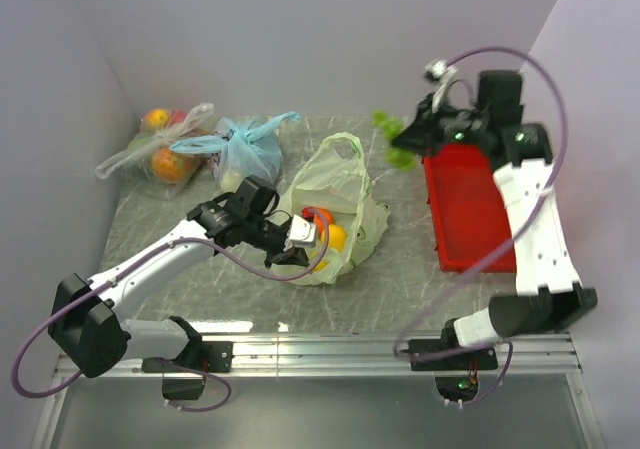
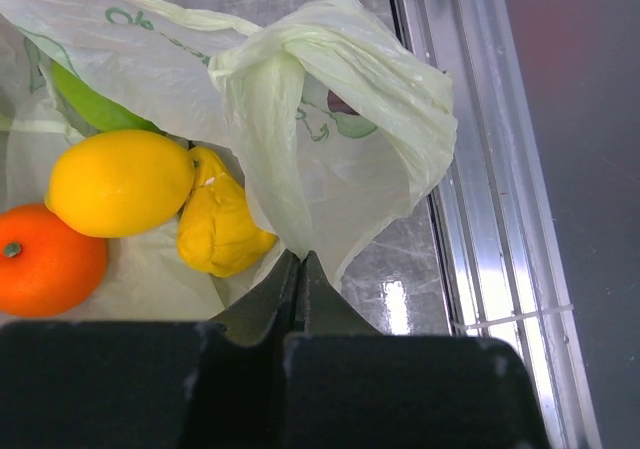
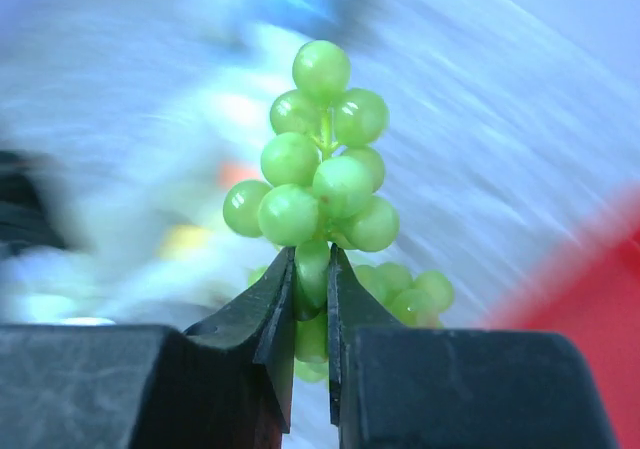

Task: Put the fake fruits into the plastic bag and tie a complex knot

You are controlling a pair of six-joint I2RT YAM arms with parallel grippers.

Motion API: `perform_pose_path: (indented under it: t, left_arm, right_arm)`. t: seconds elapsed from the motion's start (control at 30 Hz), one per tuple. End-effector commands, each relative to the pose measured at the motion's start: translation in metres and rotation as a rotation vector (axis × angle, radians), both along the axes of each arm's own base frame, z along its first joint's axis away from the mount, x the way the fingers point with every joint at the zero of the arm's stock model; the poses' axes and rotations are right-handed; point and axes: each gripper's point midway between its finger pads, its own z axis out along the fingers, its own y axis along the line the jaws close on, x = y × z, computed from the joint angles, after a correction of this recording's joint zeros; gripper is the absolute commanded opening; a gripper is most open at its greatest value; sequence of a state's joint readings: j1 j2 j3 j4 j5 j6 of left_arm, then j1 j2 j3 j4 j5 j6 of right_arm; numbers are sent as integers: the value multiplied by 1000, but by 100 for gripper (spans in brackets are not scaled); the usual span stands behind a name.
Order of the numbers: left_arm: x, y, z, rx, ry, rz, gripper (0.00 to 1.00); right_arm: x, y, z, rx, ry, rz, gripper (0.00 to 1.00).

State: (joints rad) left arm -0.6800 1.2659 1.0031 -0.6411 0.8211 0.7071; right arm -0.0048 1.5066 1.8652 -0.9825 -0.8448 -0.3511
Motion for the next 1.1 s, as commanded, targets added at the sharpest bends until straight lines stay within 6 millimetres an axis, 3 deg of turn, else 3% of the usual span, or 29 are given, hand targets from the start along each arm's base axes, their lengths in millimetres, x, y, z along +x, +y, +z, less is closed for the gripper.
perform_pose_path:
  t: [0.0, 0.07, 0.1, 0.17, 0.2, 0.23, 0.33, 0.43, 0.53, 0.57, 0.6, 0.67, 0.7, 0.8, 0.9, 0.97, 1.0, 1.07]
  left_arm:
    - [4, -5, 29, -66, -47, 7, 1]
    - [4, -5, 32, -71, -53, 13, 0]
    - [3, -5, 33, -74, -56, 10, 0]
    - [2, -4, 35, -75, -63, 8, 0]
    - [3, -4, 36, -75, -64, 11, 0]
    - [3, -3, 37, -77, -68, 10, 1]
    - [1, -2, 41, -78, -74, 10, 0]
    - [-4, 2, 47, -88, -78, 15, 0]
    - [-9, 5, 47, -91, -70, 16, 0]
    - [-10, 5, 46, -89, -68, 17, 0]
    - [-10, 6, 45, -86, -66, 19, 0]
    - [-10, 7, 46, -83, -69, 24, 0]
    - [-10, 8, 47, -83, -71, 25, 0]
    - [-13, 9, 47, -80, -66, 20, 0]
    - [-14, 11, 48, -78, -68, 22, 0]
    - [-15, 12, 49, -79, -74, 28, 0]
    - [-15, 13, 49, -77, -76, 30, 0]
    - [-15, 14, 49, -78, -79, 33, 0]
  right_arm:
    - [-41, 75, 32, 207, -10, 127, 0]
    - [-39, 98, 26, 222, -47, 116, 0]
    - [-54, 125, 23, 237, -25, 172, 0]
    - [-57, 149, 10, 222, 4, 195, 0]
    - [-61, 163, 1, 196, 17, 204, 0]
    - [-60, 173, -21, 166, 56, 213, 0]
    - [-55, 182, -65, 89, 74, 182, 0]
    - [-43, 174, -103, 21, 72, 105, 0]
    - [-45, 174, -134, -49, 81, 121, 0]
    - [-46, 175, -141, -81, 79, 137, 4]
    - [-47, 177, -153, -115, 103, 147, 16]
    - [-60, 179, -150, -141, 136, 214, 42]
    - [-64, 179, -140, -130, 129, 227, 63]
    - [-69, 176, -84, -55, 17, 226, 83]
    - [-63, 167, -22, 1, -94, 190, 84]
    - [-52, 157, -6, 27, -103, 139, 84]
    - [-35, 143, 7, 45, -136, 81, 84]
    - [-14, 130, 9, 40, -160, 12, 84]
